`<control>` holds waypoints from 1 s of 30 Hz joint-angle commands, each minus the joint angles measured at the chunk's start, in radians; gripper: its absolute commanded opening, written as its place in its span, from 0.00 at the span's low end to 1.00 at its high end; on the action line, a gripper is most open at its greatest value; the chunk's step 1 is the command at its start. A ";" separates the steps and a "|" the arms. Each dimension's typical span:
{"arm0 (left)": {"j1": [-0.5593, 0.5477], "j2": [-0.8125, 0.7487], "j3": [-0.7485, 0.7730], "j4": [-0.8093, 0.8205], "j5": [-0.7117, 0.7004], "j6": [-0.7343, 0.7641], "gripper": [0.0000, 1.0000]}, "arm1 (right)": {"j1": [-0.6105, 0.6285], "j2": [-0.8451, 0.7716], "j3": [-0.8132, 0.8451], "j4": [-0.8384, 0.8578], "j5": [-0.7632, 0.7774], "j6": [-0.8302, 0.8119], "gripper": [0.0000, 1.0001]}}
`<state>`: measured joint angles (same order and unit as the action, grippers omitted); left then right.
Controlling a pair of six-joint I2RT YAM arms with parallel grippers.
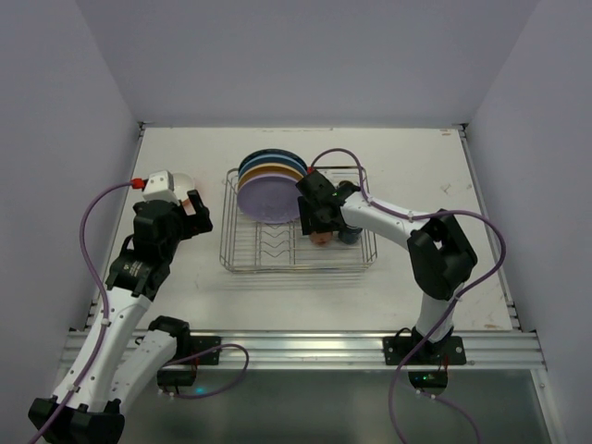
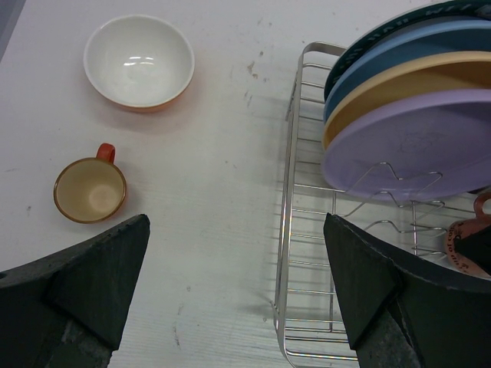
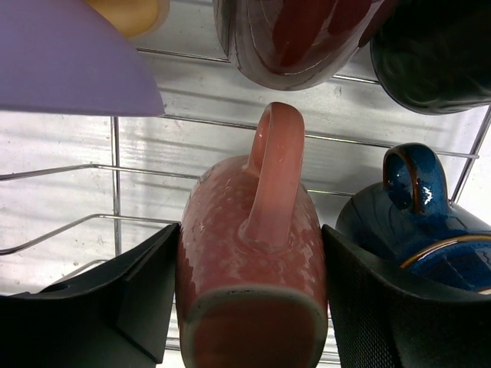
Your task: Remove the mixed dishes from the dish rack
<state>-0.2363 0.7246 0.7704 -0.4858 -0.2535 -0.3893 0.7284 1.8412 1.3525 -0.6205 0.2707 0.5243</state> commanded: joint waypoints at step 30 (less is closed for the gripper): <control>0.000 -0.062 0.055 0.027 0.141 -0.020 1.00 | 0.017 -0.627 -0.205 0.223 -0.180 -0.060 0.18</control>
<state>-0.2363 0.6815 0.7734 -0.4892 -0.2016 -0.3931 0.7395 1.3190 1.1572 -0.5133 0.1326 0.4820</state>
